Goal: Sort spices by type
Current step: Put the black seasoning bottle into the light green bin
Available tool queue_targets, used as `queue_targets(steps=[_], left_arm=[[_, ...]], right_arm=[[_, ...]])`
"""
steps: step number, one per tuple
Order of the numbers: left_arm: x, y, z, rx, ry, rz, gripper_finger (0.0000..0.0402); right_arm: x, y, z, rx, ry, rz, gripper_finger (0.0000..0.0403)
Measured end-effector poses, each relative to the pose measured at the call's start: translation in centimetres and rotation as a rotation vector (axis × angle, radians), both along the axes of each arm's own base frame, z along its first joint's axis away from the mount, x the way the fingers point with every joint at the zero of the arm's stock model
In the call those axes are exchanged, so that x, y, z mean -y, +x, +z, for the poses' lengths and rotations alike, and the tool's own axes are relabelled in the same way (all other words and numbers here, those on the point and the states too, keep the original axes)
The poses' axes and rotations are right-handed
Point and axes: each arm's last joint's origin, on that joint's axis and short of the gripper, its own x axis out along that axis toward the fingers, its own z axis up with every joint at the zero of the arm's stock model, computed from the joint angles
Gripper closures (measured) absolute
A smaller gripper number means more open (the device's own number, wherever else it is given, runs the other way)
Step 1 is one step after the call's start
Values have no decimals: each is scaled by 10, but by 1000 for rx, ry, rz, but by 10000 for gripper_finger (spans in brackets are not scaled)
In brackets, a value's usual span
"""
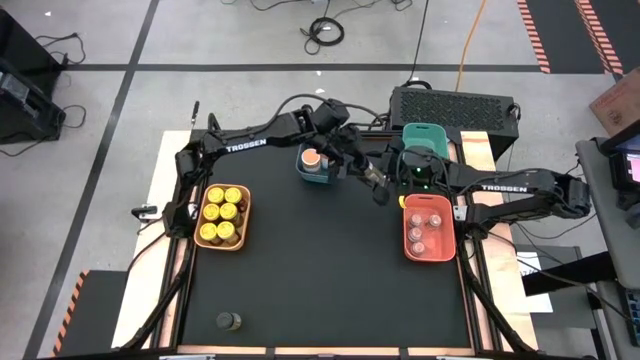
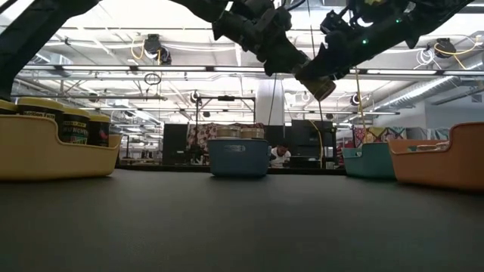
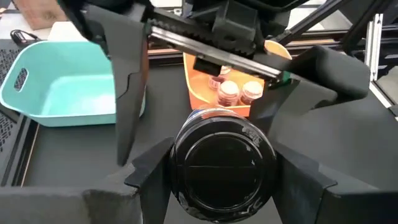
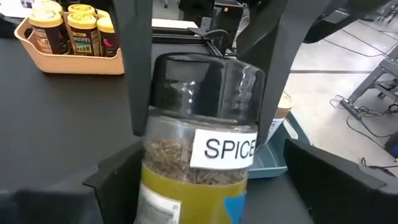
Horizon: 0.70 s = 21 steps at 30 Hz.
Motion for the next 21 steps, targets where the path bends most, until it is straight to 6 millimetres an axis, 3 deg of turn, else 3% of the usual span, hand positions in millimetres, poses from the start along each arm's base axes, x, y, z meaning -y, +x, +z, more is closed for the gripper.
queue_targets(steps=[6, 14, 21], left_arm=[[-1, -1, 0, -4, 1, 8, 176], [-3, -1, -1, -26, 5, 59, 174], [-6, -6, 8, -4, 8, 70, 126]], right_arm=[[0, 0, 1, 4, -6, -8, 92], [0, -1, 1, -2, -25, -18, 189], [3, -1, 3, 9, -35, -38, 250]])
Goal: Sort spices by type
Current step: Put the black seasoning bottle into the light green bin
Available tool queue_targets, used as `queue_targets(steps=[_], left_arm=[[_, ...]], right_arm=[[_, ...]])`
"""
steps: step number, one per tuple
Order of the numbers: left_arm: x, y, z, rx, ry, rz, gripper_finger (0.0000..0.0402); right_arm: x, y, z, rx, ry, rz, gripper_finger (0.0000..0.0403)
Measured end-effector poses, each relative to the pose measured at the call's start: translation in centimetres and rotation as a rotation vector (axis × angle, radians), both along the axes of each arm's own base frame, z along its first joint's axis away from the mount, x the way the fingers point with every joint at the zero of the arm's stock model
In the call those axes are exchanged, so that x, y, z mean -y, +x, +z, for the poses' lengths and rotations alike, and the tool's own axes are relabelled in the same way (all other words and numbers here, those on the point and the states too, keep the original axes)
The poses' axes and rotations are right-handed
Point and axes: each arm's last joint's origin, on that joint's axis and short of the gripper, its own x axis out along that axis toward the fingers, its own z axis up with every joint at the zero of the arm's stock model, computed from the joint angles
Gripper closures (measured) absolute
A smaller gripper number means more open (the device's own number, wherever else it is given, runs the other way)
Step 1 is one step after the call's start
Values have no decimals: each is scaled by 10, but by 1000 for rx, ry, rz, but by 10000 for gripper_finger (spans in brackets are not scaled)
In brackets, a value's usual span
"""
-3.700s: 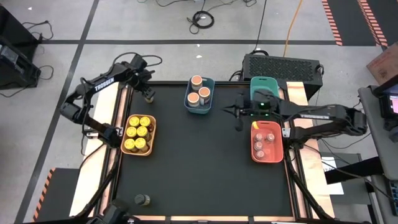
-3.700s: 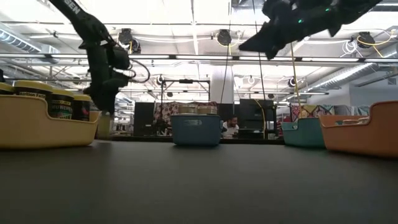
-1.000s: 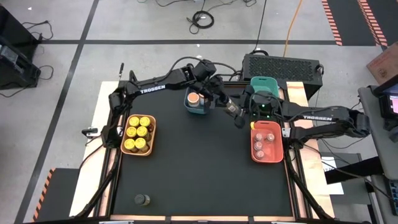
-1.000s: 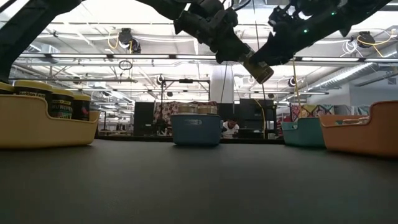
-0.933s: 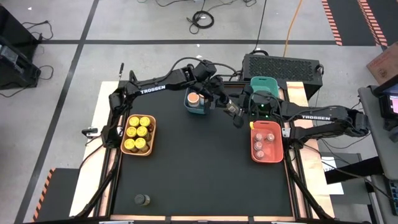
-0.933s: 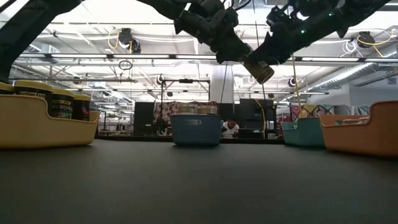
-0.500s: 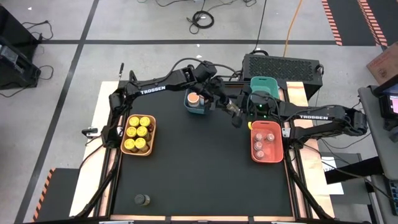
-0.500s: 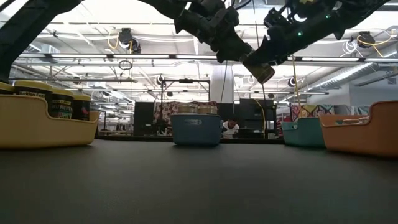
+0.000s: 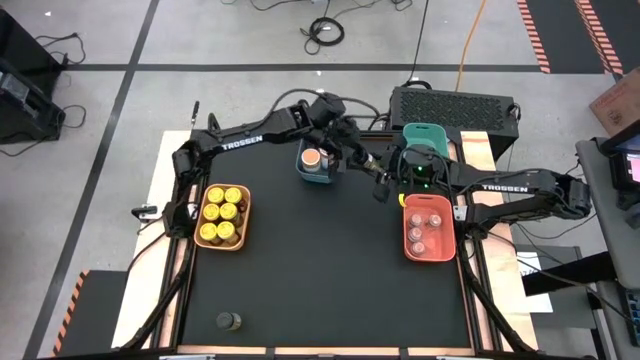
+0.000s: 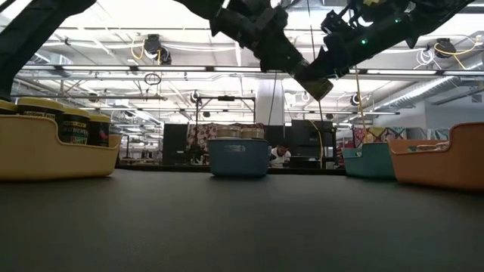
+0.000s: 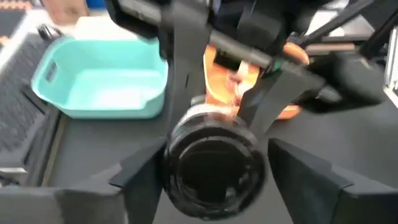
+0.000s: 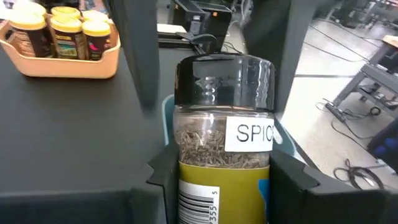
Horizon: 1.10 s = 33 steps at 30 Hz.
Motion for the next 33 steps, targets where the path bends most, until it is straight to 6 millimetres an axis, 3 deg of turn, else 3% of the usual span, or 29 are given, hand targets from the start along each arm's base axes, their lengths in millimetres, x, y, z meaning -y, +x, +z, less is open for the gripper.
queue_targets(steps=[6, 10, 13, 17, 20, 24, 28, 33], left_arm=[[-14, -32, 38, 54, 41, 40, 93], [-30, -58, 49, 24, 19, 38, 91], [-43, -75, 41, 33, -78, -27, 91], [-52, -86, 4, -10, -260, -106, 91], [-44, -84, -14, -47, -282, -135, 96], [-20, -86, -24, -33, -272, -286, 105], [9, -108, -23, 89, -304, -468, 112], [26, -137, -30, 148, -191, -332, 123]], right_arm=[[6, -12, 11, 38, -19, -38, 242], [6, -25, 24, 92, -47, -48, 233], [5, -34, 33, 132, -65, -55, 232], [8, -43, 31, 151, -59, -37, 232], [14, -46, 20, 218, -22, 33, 232], [22, -47, 7, 417, 22, 227, 232], [24, -43, -4, 486, 76, 337, 232], [27, -31, -12, 483, 100, 363, 231]])
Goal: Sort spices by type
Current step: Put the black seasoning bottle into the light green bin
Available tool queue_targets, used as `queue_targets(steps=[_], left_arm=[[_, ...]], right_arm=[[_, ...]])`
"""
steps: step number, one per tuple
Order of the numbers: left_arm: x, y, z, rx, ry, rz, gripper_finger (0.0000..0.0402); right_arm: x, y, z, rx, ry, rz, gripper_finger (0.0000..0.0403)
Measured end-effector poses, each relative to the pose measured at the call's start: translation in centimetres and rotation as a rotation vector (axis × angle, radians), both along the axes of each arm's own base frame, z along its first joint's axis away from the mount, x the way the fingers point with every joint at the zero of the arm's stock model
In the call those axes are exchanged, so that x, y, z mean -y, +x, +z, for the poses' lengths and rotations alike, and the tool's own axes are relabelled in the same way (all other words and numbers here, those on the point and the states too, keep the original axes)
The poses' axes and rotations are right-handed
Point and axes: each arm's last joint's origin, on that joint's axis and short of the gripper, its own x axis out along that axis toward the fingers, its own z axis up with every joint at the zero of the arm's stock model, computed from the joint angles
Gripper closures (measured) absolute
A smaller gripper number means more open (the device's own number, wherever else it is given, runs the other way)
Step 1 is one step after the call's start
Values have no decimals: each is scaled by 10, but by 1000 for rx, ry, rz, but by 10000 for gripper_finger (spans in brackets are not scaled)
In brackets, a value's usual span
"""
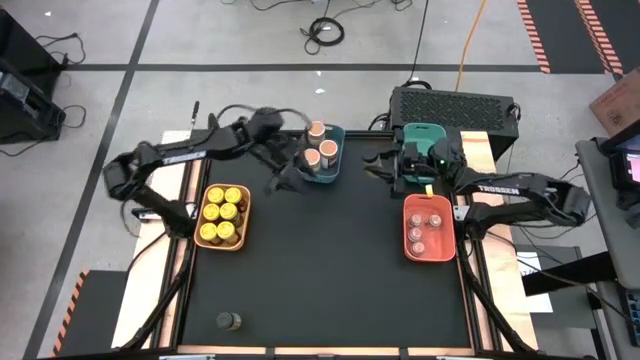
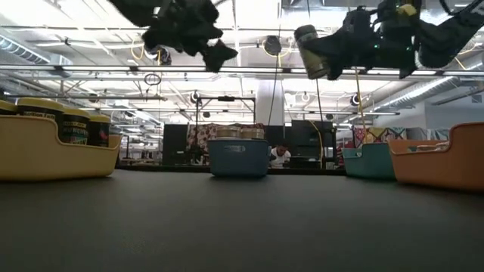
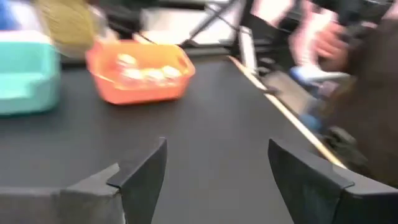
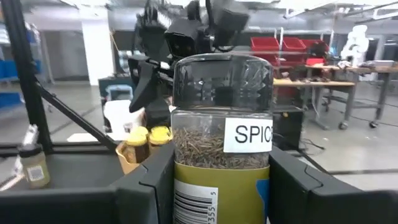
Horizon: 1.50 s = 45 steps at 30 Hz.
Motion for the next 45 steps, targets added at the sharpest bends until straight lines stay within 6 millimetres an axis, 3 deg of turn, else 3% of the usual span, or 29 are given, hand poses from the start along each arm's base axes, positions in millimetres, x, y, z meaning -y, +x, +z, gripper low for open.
queue_targets(steps=[6, 10, 14, 24, 36, 45], left_arm=[[21, -11, -16, 422, 107, 331, 128], [32, -12, -34, 620, 88, 436, 128], [32, -1, -47, 565, 14, 440, 128], [28, 23, -48, 535, -15, 318, 98], [33, 28, -46, 563, 77, 387, 92], [38, 51, -44, 572, 76, 378, 92]], right_arm=[[-4, 22, -12, 53, 27, 77, 231], [-10, 36, -23, 70, 38, 114, 231], [-13, 47, -31, 57, 47, 140, 231], [-15, 78, -30, 29, 22, 180, 231], [-16, 81, -28, 32, 1, 175, 231], [-18, 82, -28, 37, -18, 138, 231]])
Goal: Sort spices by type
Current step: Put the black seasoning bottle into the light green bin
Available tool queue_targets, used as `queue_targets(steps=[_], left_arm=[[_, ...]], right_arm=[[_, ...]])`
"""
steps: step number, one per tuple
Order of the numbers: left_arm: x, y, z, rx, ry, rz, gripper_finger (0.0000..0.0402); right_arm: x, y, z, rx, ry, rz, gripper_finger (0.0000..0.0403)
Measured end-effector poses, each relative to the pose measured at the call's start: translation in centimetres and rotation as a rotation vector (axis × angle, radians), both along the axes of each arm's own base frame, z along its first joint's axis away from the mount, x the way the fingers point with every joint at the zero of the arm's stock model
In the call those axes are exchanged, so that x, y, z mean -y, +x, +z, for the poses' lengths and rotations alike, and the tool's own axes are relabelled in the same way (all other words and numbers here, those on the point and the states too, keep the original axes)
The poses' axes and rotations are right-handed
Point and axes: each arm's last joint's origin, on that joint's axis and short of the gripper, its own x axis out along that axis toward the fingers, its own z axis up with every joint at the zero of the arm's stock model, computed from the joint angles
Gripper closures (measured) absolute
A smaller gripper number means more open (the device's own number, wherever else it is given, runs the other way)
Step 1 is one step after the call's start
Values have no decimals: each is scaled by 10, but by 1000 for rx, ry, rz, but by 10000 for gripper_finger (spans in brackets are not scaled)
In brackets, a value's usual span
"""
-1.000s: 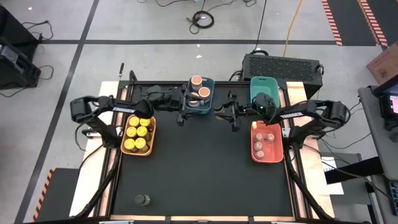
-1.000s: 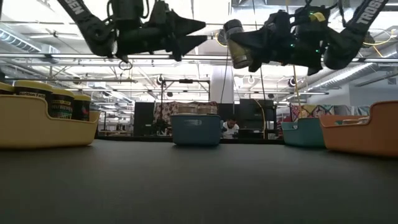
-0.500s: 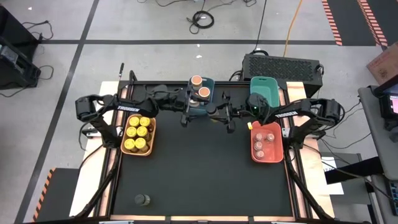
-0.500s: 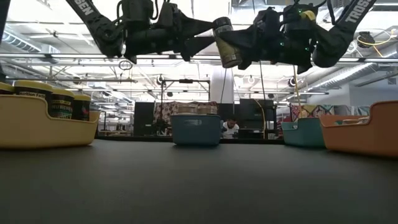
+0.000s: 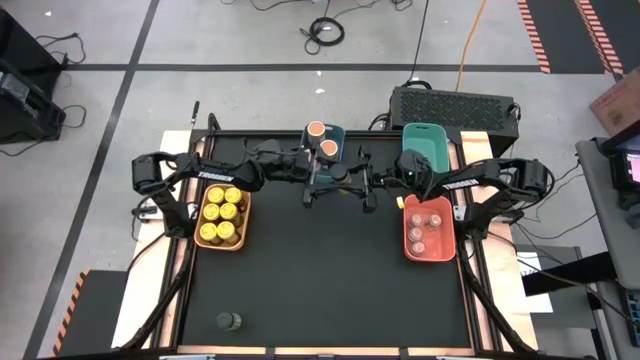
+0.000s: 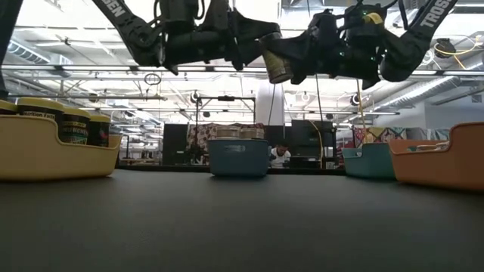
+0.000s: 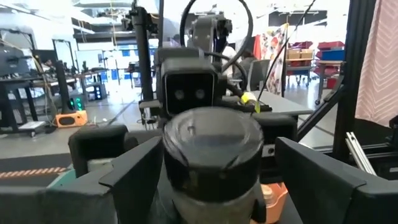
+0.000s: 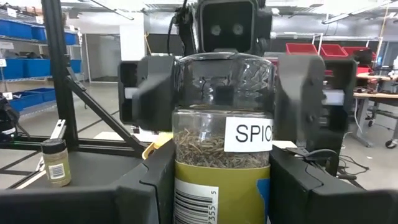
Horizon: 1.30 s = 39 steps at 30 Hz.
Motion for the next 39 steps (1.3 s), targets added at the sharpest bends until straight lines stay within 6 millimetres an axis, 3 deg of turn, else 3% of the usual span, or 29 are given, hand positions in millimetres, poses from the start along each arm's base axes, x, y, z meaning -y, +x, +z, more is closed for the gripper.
queue_targets(steps=[13, 23, 28, 35, 39], left_arm=[[-1, 4, -2, 3, 1, 1, 96], [0, 4, -1, 6, 5, -1, 187], [0, 4, -1, 6, 5, -1, 193], [-1, 4, -2, 4, 4, 2, 188], [-5, 3, -3, -6, -1, 9, 187]], right_arm=[[-1, 0, -1, -5, -27, -3, 231], [-1, 0, -1, -5, -27, -3, 231], [-1, 0, 0, -2, -30, -5, 230], [0, 0, -1, -11, -11, -25, 169], [5, 4, -4, -127, 81, -7, 119]])
